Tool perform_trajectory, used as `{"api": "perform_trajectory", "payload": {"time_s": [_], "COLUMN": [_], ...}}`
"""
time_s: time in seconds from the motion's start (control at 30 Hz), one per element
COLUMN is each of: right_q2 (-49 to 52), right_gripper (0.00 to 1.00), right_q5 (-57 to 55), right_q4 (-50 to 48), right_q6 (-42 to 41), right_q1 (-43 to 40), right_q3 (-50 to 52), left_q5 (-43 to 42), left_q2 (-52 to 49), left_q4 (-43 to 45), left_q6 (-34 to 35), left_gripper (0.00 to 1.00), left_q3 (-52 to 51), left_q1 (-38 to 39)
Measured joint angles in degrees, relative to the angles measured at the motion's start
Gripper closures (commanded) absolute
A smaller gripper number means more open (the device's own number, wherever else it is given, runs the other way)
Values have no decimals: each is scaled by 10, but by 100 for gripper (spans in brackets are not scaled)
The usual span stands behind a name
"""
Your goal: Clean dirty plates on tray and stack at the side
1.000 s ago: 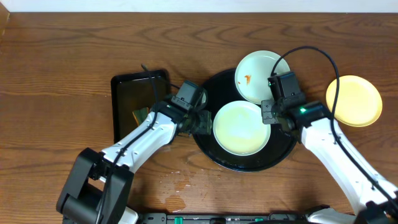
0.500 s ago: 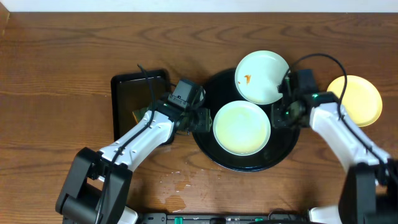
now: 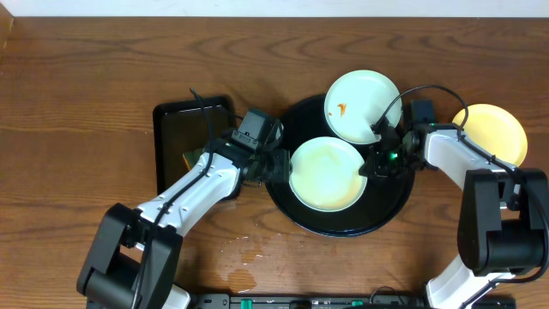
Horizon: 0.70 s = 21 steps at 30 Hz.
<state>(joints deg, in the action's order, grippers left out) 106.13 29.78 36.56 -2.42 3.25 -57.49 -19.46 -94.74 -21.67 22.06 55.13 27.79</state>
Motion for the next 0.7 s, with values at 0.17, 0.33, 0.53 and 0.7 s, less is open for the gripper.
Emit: {"api": "perform_trajectory", "payload": {"time_s": [0.17,0.33,0.53,0.7], "right_q2": [-14,-101,-239,-289], "right_gripper": [99,99,99,99], "right_q5": [-34,-115,-262,-403], "right_q4": [5,13,9,3], "right_q6": [-15,-30,-61,-79], "right_q1": [4,16,92,182], "right_q3": [0,5,4,4], "left_q5": [1,13,18,20], "left_q2": [0,0,3,56], "left_q4": [-3,-5,-21,-53], "left_q6": [-12,-16,-16,-19], "left_gripper": [45,46,45,44], "left_q3": [0,0,0,0], "left_q1": [0,0,-12,-54]}}
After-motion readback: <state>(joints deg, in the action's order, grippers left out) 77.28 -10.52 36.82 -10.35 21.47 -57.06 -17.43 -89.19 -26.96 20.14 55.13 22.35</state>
